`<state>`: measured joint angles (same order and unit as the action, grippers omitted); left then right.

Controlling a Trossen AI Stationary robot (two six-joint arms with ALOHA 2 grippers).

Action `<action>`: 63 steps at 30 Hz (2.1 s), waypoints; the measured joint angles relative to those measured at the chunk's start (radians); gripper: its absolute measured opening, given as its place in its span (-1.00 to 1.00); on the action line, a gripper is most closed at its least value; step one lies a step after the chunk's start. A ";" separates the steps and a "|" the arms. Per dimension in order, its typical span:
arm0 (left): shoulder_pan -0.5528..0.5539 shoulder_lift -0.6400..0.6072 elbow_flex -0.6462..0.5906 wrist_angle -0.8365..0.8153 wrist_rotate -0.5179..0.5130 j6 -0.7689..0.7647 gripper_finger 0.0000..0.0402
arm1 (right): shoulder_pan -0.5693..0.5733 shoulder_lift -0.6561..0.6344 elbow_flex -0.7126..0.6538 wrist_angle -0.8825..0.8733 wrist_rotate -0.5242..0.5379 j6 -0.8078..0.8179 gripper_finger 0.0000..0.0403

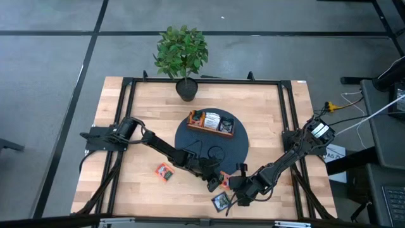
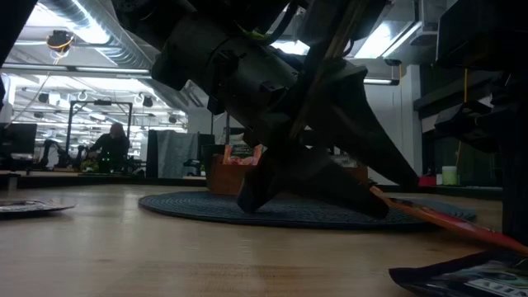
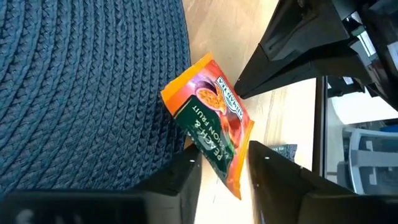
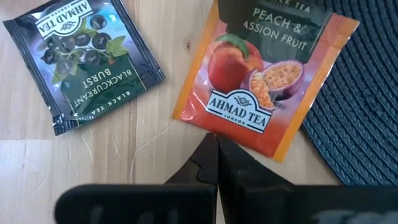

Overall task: Pick & Place Tea
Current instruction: Put the orange tea bag into the left side of the wooden organizer

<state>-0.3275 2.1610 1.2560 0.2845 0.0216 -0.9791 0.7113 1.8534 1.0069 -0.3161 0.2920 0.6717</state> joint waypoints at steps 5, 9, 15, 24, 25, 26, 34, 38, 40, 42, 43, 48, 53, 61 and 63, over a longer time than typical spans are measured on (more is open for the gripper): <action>0.000 0.001 0.000 0.006 0.000 0.021 -0.62 | 0.000 0.000 0.000 0.000 0.001 0.003 -1.00; 0.000 0.002 -0.001 0.015 -0.003 0.040 -0.88 | 0.000 0.000 0.000 0.000 0.002 0.003 -1.00; 0.000 0.003 -0.002 0.030 0.005 0.067 -0.98 | 0.000 0.000 0.036 -0.051 -0.005 -0.001 -1.00; 0.000 -0.036 -0.003 0.023 0.064 0.096 -0.99 | 0.027 -0.002 0.224 -0.331 -0.050 -0.090 -1.00; 0.000 -0.045 -0.003 0.016 0.068 0.107 -0.99 | 0.033 -0.002 0.237 -0.329 -0.050 -0.109 -1.00; 0.000 -0.056 -0.003 0.004 0.071 0.117 -0.99 | 0.038 -0.002 0.245 -0.328 -0.050 -0.128 -1.00; -0.005 -0.197 -0.003 -0.265 0.071 0.229 -0.99 | 0.088 -0.064 0.190 -0.256 0.033 -0.111 -1.00; -0.006 -0.274 -0.002 -0.386 0.070 0.287 -0.99 | 0.099 -0.145 0.114 -0.149 0.084 -0.113 -1.00; -0.005 -0.308 -0.001 -0.458 0.062 0.320 -0.99 | 0.098 -0.184 0.060 -0.076 0.107 -0.135 -1.00; -0.001 -0.345 -0.003 -0.534 0.031 0.347 -0.99 | 0.098 -0.214 0.009 0.015 0.139 -0.164 -1.00; 0.004 -0.362 -0.002 -0.560 0.013 0.363 -0.99 | 0.098 -0.228 -0.019 0.050 0.165 -0.181 -1.00; 0.038 -0.460 -0.002 -0.706 -0.028 0.440 -0.99 | 0.094 -0.265 -0.141 0.228 0.297 -0.216 -0.99; 0.095 -0.549 -0.001 -0.861 -0.033 0.529 -0.99 | 0.068 -0.267 -0.205 0.352 0.390 -0.228 -0.92; 0.223 -0.602 -0.002 -1.005 -0.051 0.720 -0.99 | -0.011 -0.282 -0.217 0.479 0.461 -0.317 -0.88; 0.256 -0.601 -0.002 -1.045 -0.084 0.781 -0.99 | -0.031 -0.282 -0.216 0.501 0.459 -0.339 -0.88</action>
<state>-0.0716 1.5600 1.2541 -0.7609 -0.0621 -0.1977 0.6802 1.5719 0.7906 0.1851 0.7511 0.3327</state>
